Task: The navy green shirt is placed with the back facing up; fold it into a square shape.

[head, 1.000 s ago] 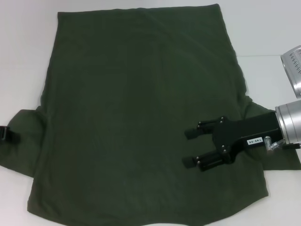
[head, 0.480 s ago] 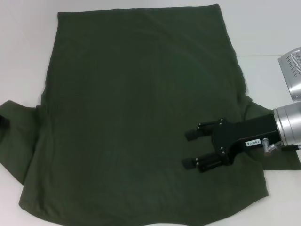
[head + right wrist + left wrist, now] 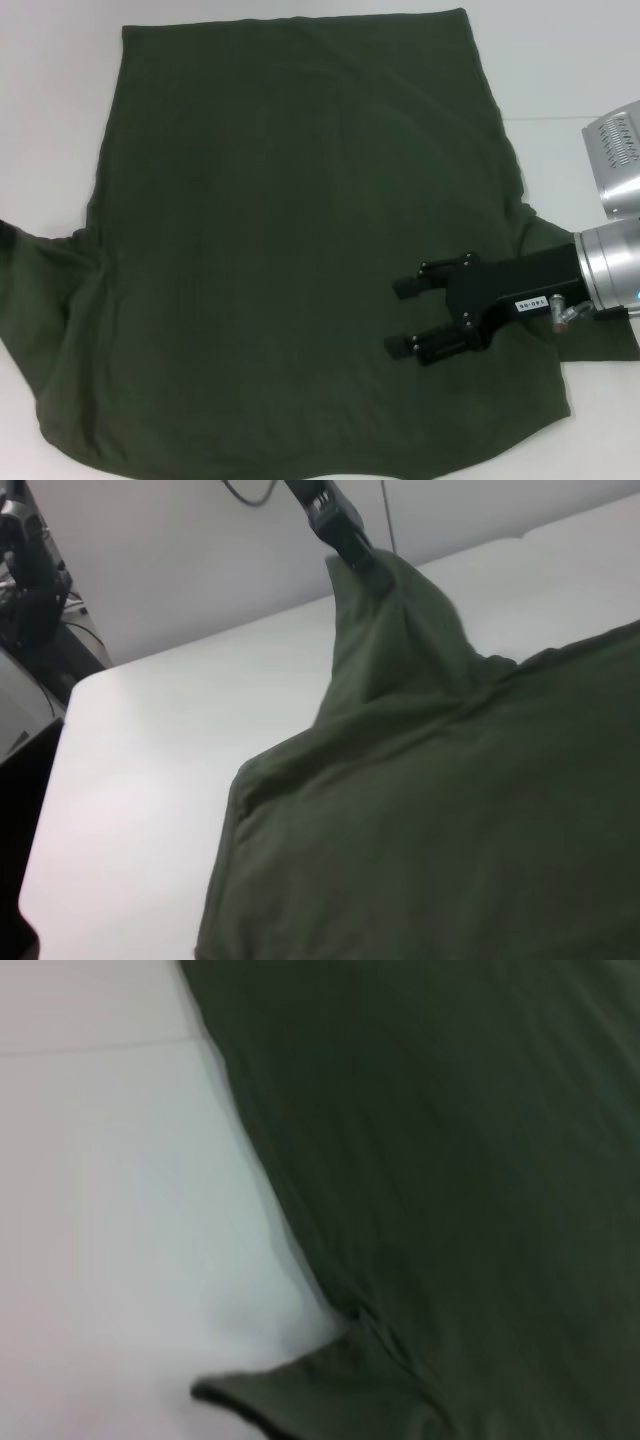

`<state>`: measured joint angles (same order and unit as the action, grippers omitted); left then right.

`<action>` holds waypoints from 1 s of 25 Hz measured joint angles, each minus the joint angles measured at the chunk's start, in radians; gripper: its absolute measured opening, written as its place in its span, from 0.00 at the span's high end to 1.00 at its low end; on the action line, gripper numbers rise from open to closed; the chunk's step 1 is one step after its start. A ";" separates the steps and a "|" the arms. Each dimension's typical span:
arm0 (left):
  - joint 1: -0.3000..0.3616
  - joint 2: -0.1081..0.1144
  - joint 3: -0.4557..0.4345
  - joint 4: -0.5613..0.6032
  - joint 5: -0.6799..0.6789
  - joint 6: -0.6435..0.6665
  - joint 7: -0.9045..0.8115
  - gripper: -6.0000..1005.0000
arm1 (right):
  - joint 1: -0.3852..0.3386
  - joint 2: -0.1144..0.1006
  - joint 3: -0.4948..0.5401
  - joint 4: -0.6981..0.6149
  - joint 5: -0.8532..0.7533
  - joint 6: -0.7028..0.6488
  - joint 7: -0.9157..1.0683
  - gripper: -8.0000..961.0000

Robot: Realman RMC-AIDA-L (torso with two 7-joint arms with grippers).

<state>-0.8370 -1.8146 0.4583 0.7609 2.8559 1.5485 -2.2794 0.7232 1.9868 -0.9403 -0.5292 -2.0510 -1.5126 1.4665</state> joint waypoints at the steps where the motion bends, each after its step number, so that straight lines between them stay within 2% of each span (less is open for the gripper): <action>1: -0.002 0.001 0.014 0.010 0.000 0.007 -0.012 0.99 | 0.000 0.001 0.000 0.000 -0.002 0.004 0.000 0.05; 7: -0.045 0.013 0.084 0.032 0.000 0.058 -0.082 0.99 | 0.003 0.013 0.000 0.000 -0.019 0.024 -0.009 0.05; 18: -0.157 0.008 0.143 -0.001 -0.001 0.152 -0.196 0.99 | 0.009 0.027 0.000 -0.011 -0.023 0.023 -0.020 0.05; 21: -0.185 0.000 0.164 -0.031 -0.001 0.154 -0.227 0.99 | 0.010 0.031 0.000 -0.011 -0.026 0.026 -0.041 0.05; 25: -0.215 -0.032 0.203 -0.049 -0.001 0.140 -0.271 0.99 | 0.006 0.032 0.005 -0.011 -0.028 0.030 -0.053 0.05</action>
<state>-1.0520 -1.8466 0.6613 0.7122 2.8547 1.6884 -2.5500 0.7294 2.0184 -0.9350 -0.5405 -2.0786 -1.4830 1.4137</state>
